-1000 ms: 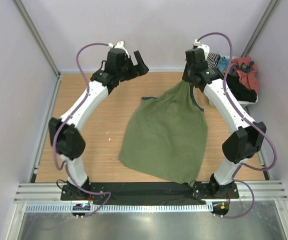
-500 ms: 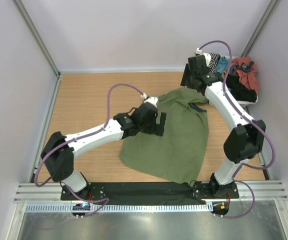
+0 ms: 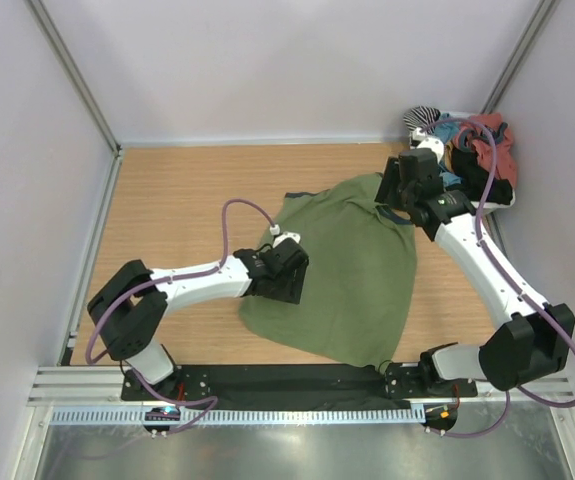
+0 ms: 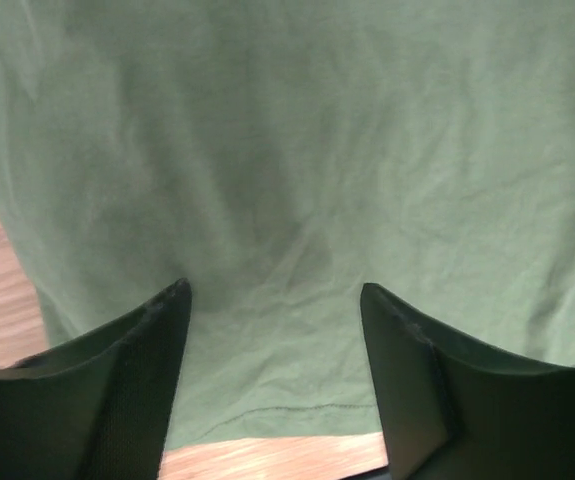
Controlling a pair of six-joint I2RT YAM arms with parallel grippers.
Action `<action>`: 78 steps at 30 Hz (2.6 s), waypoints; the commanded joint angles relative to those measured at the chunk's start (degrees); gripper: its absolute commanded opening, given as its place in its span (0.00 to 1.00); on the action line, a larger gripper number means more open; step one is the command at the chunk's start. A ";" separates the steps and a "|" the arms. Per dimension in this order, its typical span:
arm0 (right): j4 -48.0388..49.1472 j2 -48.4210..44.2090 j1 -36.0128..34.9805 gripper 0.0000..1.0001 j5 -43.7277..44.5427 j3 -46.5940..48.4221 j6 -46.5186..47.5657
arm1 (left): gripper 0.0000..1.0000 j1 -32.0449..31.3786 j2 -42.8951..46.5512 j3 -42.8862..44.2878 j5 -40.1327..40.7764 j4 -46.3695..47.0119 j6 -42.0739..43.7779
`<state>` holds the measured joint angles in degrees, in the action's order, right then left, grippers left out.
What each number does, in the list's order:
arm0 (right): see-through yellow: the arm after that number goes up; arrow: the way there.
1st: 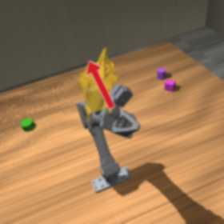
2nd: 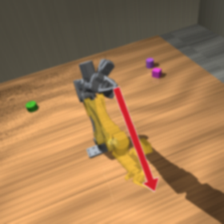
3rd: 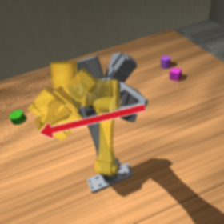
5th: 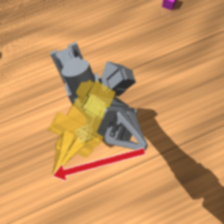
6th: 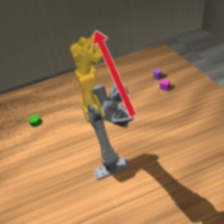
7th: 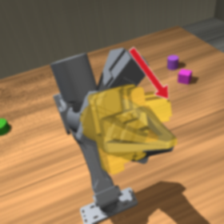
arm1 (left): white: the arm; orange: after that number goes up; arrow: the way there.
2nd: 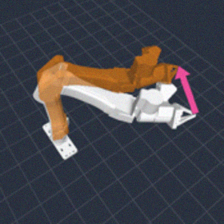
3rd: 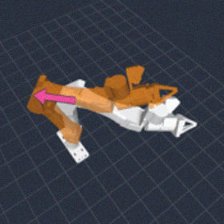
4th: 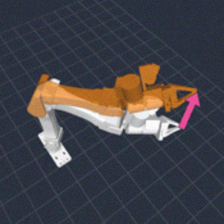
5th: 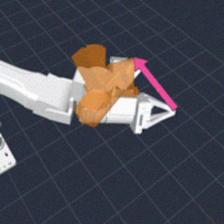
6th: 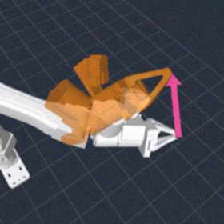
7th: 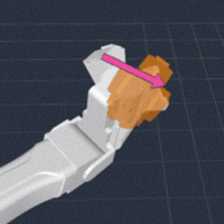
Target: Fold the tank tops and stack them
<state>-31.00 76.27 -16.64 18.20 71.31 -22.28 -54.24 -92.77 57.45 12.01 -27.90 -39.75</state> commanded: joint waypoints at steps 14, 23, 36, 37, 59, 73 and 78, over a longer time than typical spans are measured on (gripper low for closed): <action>4.11 -7.27 0.12 0.66 -2.64 -8.11 -0.13 | 0.00 16.78 -3.12 -6.12 -10.43 9.18 -1.12; 4.55 -8.59 0.12 0.66 -3.52 -10.75 -0.74 | 0.13 51.14 16.82 -21.95 -23.89 25.62 -11.60; 8.59 -6.48 0.12 0.60 -1.51 -18.65 -3.73 | 0.99 28.49 31.77 -16.57 9.58 9.79 -7.34; 9.38 -7.01 0.21 0.59 -0.10 -19.18 -4.25 | 1.00 28.57 32.65 -18.76 12.31 9.62 -11.54; 20.71 15.83 7.50 0.53 1.58 -16.64 -14.19 | 0.99 -13.60 15.18 -7.45 6.27 11.73 5.65; 23.36 21.55 7.50 0.31 3.86 -17.34 -14.46 | 0.92 -26.88 6.64 2.31 14.26 1.72 3.71; 24.06 20.06 7.50 0.03 3.16 -18.57 -14.37 | 0.78 -28.55 4.80 4.07 14.80 -0.13 3.19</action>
<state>-9.47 98.00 -9.26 20.01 52.84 -36.18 -82.26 -86.91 59.59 23.57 -25.26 -35.79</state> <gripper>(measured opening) 0.079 0.809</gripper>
